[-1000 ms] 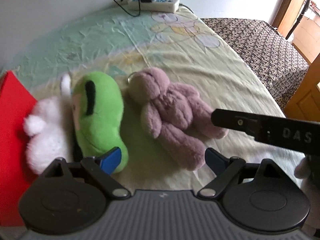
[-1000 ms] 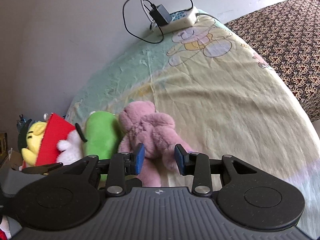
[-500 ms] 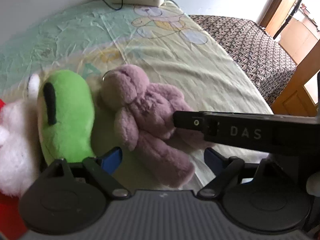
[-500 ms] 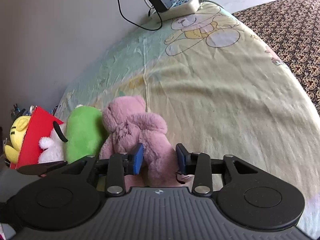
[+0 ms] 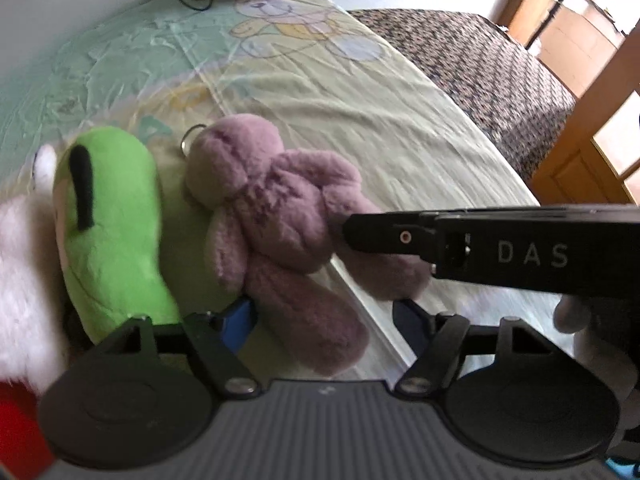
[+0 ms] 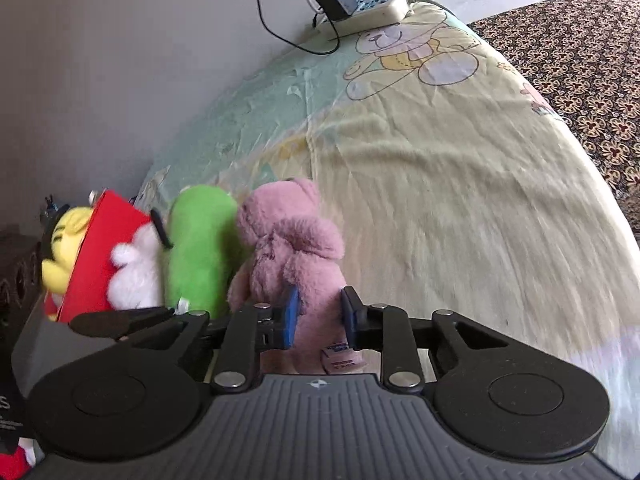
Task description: Organize objects
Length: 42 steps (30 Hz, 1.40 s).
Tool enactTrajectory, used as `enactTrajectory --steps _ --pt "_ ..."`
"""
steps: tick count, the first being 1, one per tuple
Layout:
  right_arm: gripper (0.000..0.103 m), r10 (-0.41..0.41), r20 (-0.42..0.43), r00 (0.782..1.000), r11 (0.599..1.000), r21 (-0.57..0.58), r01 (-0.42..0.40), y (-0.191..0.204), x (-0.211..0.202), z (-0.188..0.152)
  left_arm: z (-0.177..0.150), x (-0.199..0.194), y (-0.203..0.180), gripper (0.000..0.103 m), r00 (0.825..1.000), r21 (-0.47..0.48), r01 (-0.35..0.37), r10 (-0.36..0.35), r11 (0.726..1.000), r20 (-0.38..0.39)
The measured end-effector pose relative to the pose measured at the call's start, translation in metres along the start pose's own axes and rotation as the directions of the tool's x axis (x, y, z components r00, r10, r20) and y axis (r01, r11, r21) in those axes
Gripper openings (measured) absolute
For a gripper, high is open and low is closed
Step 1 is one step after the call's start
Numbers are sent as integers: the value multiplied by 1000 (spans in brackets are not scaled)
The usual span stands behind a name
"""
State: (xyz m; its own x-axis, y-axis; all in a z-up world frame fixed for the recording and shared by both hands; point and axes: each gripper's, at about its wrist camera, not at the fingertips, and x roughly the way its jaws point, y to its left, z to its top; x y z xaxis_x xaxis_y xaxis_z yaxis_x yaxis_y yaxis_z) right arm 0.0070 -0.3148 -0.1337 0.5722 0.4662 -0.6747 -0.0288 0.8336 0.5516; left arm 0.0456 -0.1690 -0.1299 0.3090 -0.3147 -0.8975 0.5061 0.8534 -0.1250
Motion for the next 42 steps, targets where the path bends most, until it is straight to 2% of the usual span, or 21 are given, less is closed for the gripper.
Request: enactTrajectory --steps 9,14,17,20,22,24,27,32,37,42 --pt "25 17 -72 997 1000 26 -15 2 -26 -41 -38 -17 -22 75 998 105 52 -48 993 -37" --pt "29 43 -101 994 998 41 -39 1 -27 -49 -60 -23 -28 77 997 160 60 -52 985 -52" --pt "33 30 -75 997 998 53 -26 -1 -25 -46 -62 -28 -23 81 997 139 75 -70 987 -43" --pt "38 30 -56 998 997 76 -25 -5 -19 -41 -59 -37 -13 88 998 109 63 -64 992 2" --pt "46 41 -42 998 995 89 -37 -9 -14 -36 -56 -42 -8 92 998 89 55 -58 994 28" --pt "51 48 -33 998 994 101 -45 -13 -9 -30 -52 -42 -3 93 997 67 58 -61 996 43" --pt "52 77 -39 996 990 120 -72 -19 -1 -23 -47 -38 3 93 997 39 65 -67 997 39" --pt "43 199 -116 973 969 174 -178 -20 14 -18 -38 -25 7 93 994 1 103 -103 995 21" --pt "39 233 -162 959 969 120 -215 -11 16 -15 -36 -19 11 95 993 -29 116 -116 993 12" --pt "36 302 -224 926 950 153 -273 -12 19 -19 -37 -16 19 96 989 -69 147 -146 987 15"
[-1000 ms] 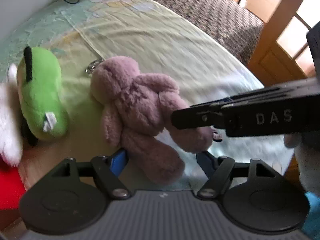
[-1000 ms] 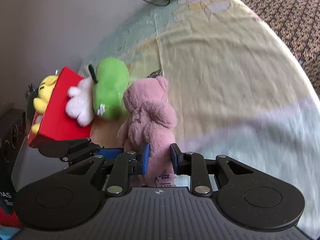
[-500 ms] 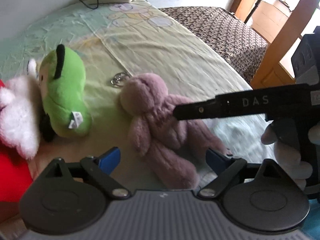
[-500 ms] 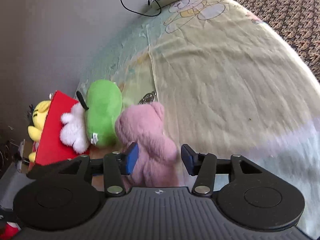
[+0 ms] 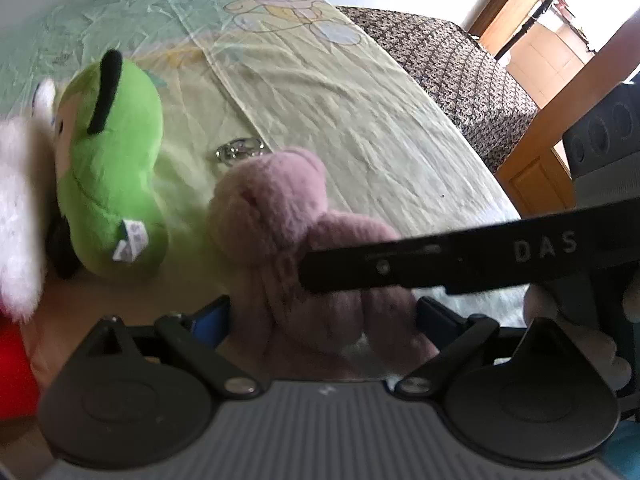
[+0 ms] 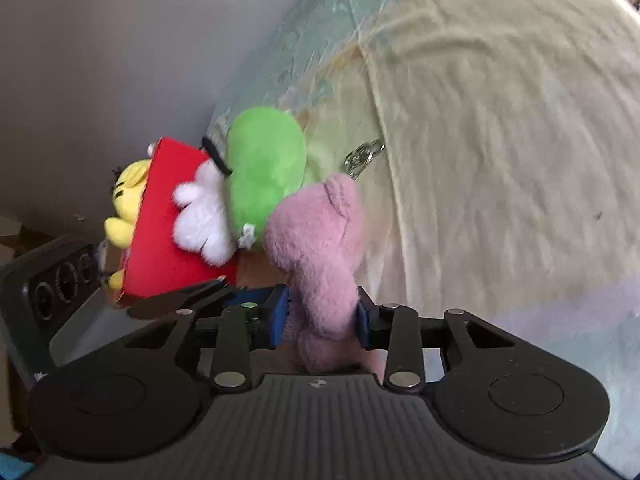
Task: Organize objects
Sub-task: 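Lift the pink teddy bear with the right gripper off the bed, then carry the pink teddy bear with the right gripper over the red box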
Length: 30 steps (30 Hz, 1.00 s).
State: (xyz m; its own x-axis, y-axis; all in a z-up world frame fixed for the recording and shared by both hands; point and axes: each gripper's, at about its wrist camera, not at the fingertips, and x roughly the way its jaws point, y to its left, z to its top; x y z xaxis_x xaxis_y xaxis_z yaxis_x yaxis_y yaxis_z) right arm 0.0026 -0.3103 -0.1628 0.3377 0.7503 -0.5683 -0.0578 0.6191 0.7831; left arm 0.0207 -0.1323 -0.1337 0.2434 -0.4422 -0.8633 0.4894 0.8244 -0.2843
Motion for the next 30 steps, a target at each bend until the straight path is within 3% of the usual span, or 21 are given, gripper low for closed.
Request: enactTrajectory --steps 10,17,30 --pt "35 -2 9 1000 995 -99 3 23 -10 -16 -10 -10 -13 87 997 57 -69 67 996 28" --pt "35 1 46 999 979 -204 9 51 -19 -27 -18 -31 -18 86 992 64 -103 97 993 82" --pt "35 78 48 996 937 -345 -57 110 -12 -44 -46 -97 -13 86 960 21 -192 183 981 213"
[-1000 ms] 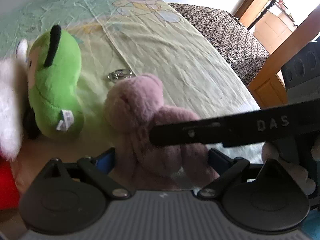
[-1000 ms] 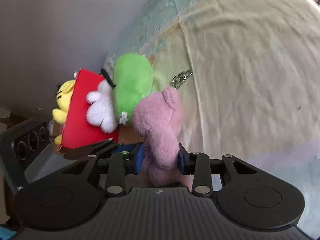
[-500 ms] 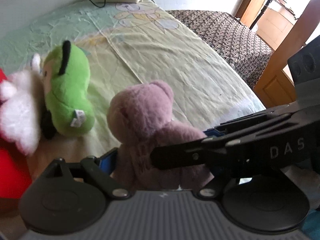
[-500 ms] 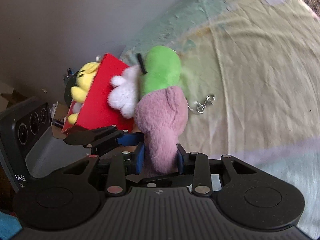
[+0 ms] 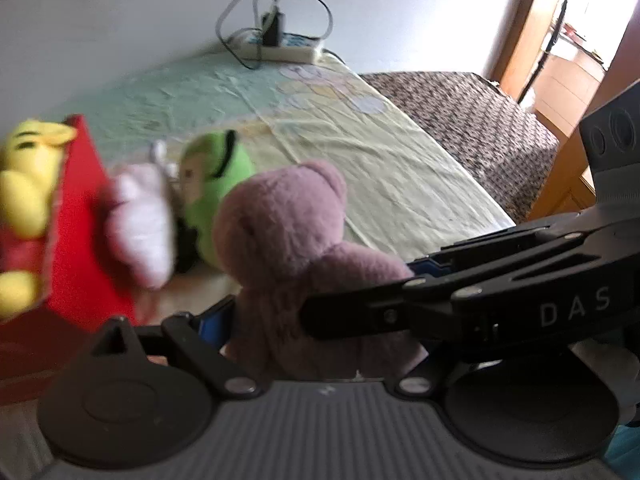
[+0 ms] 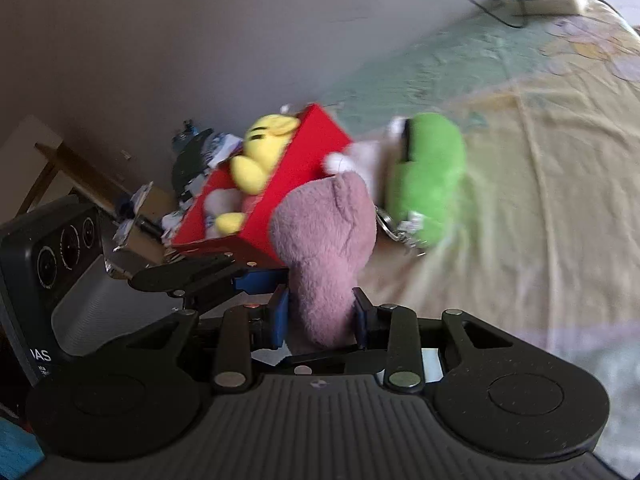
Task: Organize objects
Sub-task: 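Carry the pink teddy bear with the right gripper over the red box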
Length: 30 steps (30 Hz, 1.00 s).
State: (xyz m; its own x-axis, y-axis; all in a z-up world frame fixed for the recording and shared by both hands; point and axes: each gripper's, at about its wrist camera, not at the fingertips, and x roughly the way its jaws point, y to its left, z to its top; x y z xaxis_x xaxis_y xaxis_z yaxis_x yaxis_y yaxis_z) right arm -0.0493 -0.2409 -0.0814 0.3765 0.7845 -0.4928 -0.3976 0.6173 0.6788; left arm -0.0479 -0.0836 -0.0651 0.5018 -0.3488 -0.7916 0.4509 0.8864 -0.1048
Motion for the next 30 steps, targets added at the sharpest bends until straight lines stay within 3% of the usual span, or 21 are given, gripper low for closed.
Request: enactTrajectory --steps 11,21,30 --pt "35 53 51 997 996 -74 -49 72 33 10 -18 -72 48 86 994 -2 -45 45 999 97" --pt "33 113 116 987 988 -116 -99 135 78 21 -32 -143 118 86 977 -2 -47 47 999 206" --pt "33 125 209 970 979 -188 -85 186 121 35 -32 -176 177 86 957 10 -57 52 998 284"
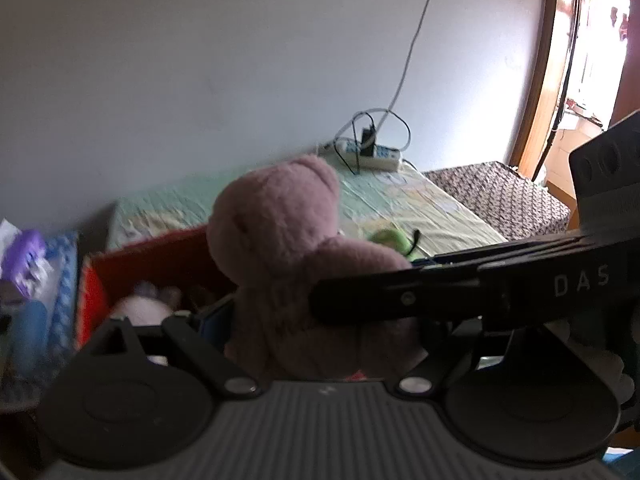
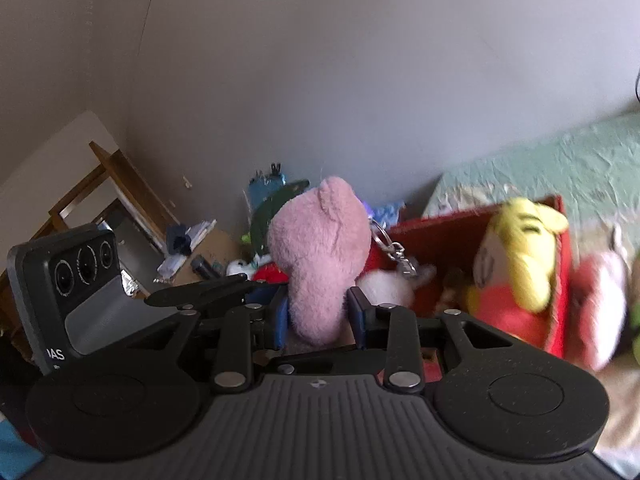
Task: Organize objects
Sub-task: 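Carry the pink teddy bear with the right gripper over the red box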
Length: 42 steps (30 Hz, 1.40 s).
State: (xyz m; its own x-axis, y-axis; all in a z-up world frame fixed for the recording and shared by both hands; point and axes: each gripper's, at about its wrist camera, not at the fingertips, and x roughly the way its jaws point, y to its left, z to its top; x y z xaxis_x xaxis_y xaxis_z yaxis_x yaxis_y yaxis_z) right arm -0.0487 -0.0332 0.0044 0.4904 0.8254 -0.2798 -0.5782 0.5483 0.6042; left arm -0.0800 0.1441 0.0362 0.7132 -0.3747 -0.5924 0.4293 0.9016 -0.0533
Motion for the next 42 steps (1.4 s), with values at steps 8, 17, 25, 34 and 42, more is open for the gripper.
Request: enactTrajectory --steps 8,17,25,34,42 --pt "33 -91 65 994 996 5 91 8 36 14 22 7 40 87 1000 41 -4 3 999 30" --pt "33 -226 73 971 973 50 223 -14 66 10 28 51 68 87 999 53 30 -29 998 -18" --pt "32 -285 51 957 956 87 280 -38 86 10 23 90 81 86 996 52 35 -31 998 -86" --pt "32 -338 9 941 931 153 332 -57 106 -1 16 129 95 86 987 36 39 -33 999 -157" --pt "27 -389 -6 921 906 179 384 -69 113 -8 9 154 95 85 976 49 43 -32 998 -216"
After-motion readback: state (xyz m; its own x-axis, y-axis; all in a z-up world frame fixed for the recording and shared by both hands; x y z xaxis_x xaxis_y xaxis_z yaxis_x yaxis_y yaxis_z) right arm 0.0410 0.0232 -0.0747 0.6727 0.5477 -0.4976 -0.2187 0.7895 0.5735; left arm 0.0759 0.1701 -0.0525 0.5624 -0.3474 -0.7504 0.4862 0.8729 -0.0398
